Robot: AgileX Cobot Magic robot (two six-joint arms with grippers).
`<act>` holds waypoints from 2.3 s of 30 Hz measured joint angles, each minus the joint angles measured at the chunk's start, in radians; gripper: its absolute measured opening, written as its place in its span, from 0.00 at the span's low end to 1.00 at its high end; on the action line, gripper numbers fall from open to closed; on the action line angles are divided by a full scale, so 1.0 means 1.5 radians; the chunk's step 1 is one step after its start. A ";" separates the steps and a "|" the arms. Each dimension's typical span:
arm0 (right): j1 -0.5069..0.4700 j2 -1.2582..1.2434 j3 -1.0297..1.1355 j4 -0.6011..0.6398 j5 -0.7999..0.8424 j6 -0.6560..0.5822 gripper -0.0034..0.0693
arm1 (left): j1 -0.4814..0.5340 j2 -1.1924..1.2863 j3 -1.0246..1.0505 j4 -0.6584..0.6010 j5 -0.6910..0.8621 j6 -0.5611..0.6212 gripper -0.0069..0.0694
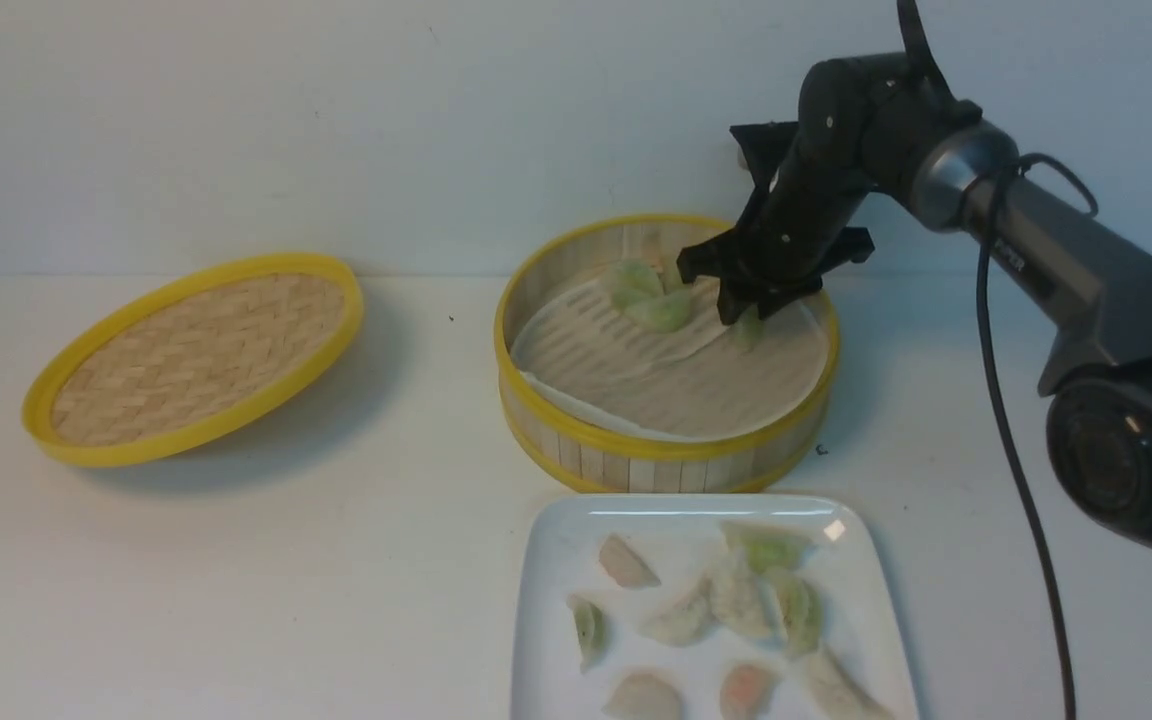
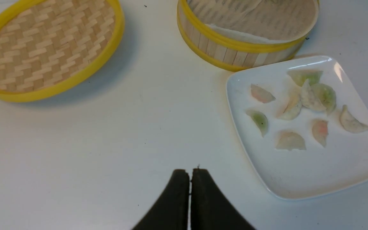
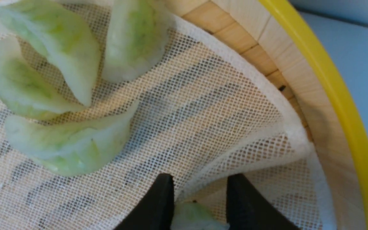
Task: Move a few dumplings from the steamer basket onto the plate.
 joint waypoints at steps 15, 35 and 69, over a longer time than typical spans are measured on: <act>0.000 -0.017 -0.047 0.042 0.003 -0.001 0.32 | 0.000 0.000 0.000 0.001 0.008 0.005 0.08; 0.000 0.004 -0.038 0.054 0.003 0.001 0.48 | 0.000 0.000 0.000 0.001 0.015 0.005 0.08; 0.001 -0.062 0.127 -0.049 -0.005 -0.130 0.63 | 0.000 0.000 0.000 0.035 0.028 0.005 0.08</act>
